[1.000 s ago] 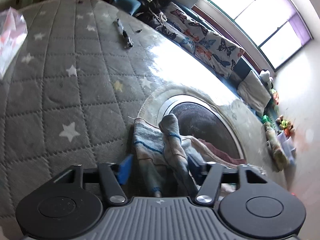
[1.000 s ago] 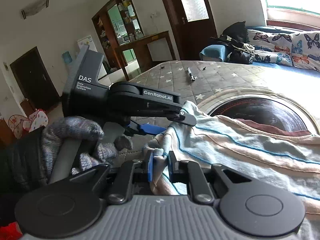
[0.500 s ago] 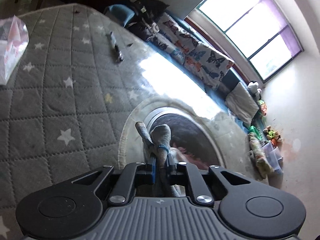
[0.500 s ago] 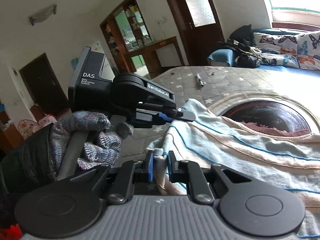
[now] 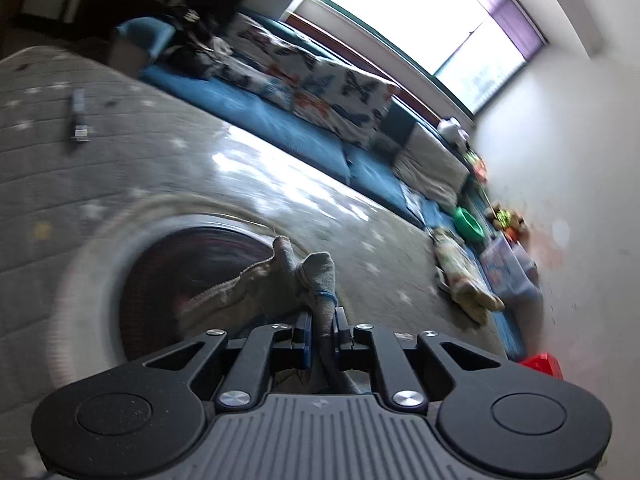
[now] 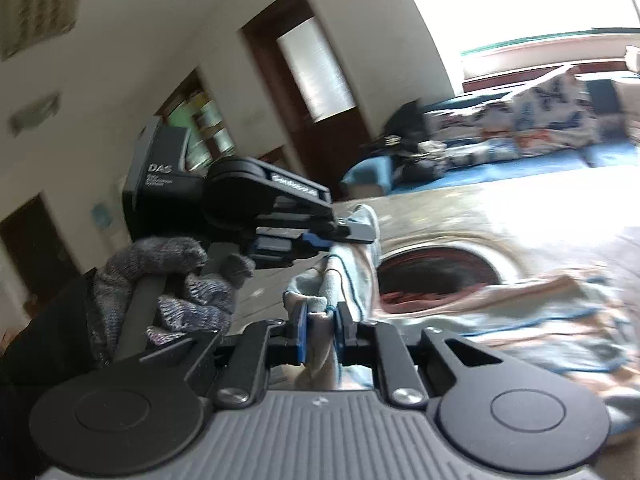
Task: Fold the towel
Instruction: 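Lift the towel edge with both grippers and fold it over onto itself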
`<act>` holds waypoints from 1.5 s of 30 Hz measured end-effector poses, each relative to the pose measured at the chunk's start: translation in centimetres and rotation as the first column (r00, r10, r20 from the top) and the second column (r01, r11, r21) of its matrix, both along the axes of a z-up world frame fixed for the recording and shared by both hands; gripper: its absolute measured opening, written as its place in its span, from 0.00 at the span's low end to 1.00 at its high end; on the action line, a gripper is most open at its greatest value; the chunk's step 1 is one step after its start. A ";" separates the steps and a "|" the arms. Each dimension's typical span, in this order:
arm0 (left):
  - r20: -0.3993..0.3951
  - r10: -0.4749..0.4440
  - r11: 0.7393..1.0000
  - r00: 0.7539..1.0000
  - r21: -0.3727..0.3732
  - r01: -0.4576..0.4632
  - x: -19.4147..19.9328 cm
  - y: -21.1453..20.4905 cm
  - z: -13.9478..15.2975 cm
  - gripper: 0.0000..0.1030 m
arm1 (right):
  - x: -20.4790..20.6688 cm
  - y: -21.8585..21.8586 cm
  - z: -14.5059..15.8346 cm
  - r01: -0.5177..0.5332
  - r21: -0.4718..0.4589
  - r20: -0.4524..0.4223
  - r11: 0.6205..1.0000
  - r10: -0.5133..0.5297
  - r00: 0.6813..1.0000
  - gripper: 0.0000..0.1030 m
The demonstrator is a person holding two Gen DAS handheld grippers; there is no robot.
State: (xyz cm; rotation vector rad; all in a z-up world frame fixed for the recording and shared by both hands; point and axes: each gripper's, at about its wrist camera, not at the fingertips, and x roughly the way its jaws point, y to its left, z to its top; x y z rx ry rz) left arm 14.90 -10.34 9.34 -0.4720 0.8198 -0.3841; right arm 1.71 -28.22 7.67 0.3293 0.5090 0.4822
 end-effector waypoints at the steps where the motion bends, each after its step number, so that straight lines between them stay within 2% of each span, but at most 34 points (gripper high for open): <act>1: 0.000 -0.015 1.000 1.000 0.009 0.015 0.2 -1.3 0.0 0.10 | -0.1 -1.1 -0.2 0.029 0.009 -0.002 1.000 -0.029 1.000 0.12; 7: -0.003 -0.088 0.994 0.996 0.064 0.088 1.0 -8.3 -0.3 0.10 | -0.6 -6.7 -1.4 0.152 0.057 -0.029 0.987 -0.151 0.988 0.12; 13: -0.024 -0.147 0.981 0.989 0.124 0.149 2.0 -14.2 -1.4 0.10 | -1.1 -12.1 -2.9 0.264 0.097 -0.063 0.960 -0.259 0.964 0.12; 18: -0.056 -0.188 0.964 0.981 0.181 0.195 2.5 -17.5 -3.2 0.10 | -1.4 -14.0 -4.6 0.326 0.085 -0.108 0.942 -0.316 0.943 0.12; 24: -0.074 -0.226 0.947 0.971 0.216 0.237 2.4 -19.4 -4.8 0.12 | -1.7 -15.5 -6.5 0.374 0.062 -0.154 0.925 -0.361 0.920 0.12; 27: -0.073 -0.249 0.944 0.966 0.206 0.259 2.4 -19.5 -5.0 0.19 | -1.6 -15.8 -6.7 0.385 0.051 -0.166 0.921 -0.372 0.913 0.15; 29: -0.066 -0.271 0.940 0.960 0.197 0.279 2.1 -19.4 -4.8 0.27 | -1.9 -15.8 -6.7 0.401 0.028 -0.169 0.915 -0.391 0.904 0.19; 31: -0.048 -0.290 0.938 0.956 0.185 0.294 1.9 -19.2 -4.3 0.47 | -2.0 -15.8 -6.6 0.416 0.004 -0.166 0.909 -0.410 0.897 0.20; 34: -0.012 -0.320 0.932 0.947 0.174 0.317 1.2 -18.7 -3.3 0.54 | -2.1 -16.2 -6.1 0.436 -0.016 -0.164 0.900 -0.433 0.886 0.23; 38: 0.039 -0.321 0.935 0.946 0.173 0.310 -0.2 -16.3 -2.3 0.67 | -2.0 -16.3 -5.0 0.431 -0.060 -0.128 0.901 -0.435 0.891 0.26; 41: 0.053 -0.285 0.944 0.957 0.191 0.270 -1.4 -13.6 -2.3 0.71 | -1.6 -15.9 -4.1 0.406 -0.093 -0.102 0.909 -0.414 0.904 0.35; 42: 0.058 -0.273 0.946 0.960 0.196 0.257 -1.8 -12.7 -2.3 0.76 | -1.4 -15.8 -3.8 0.399 -0.105 -0.092 0.911 -0.409 0.908 0.38; 43: 0.062 -0.261 0.949 0.963 0.202 0.243 -2.2 -11.7 -2.4 0.81 | -1.2 -15.4 -3.6 0.381 -0.119 -0.087 0.917 -0.392 0.916 0.47; 44: 0.067 -0.248 0.951 0.966 0.207 0.230 -2.6 -10.8 -2.4 0.81 | -1.0 -15.0 -3.3 0.361 -0.133 -0.082 0.923 -0.373 0.924 0.52; 45: 0.069 -0.236 0.950 0.969 0.226 0.215 -3.1 -10.0 -2.6 0.82 | -0.8 -14.6 -3.1 0.341 -0.148 -0.078 0.928 -0.355 0.932 0.63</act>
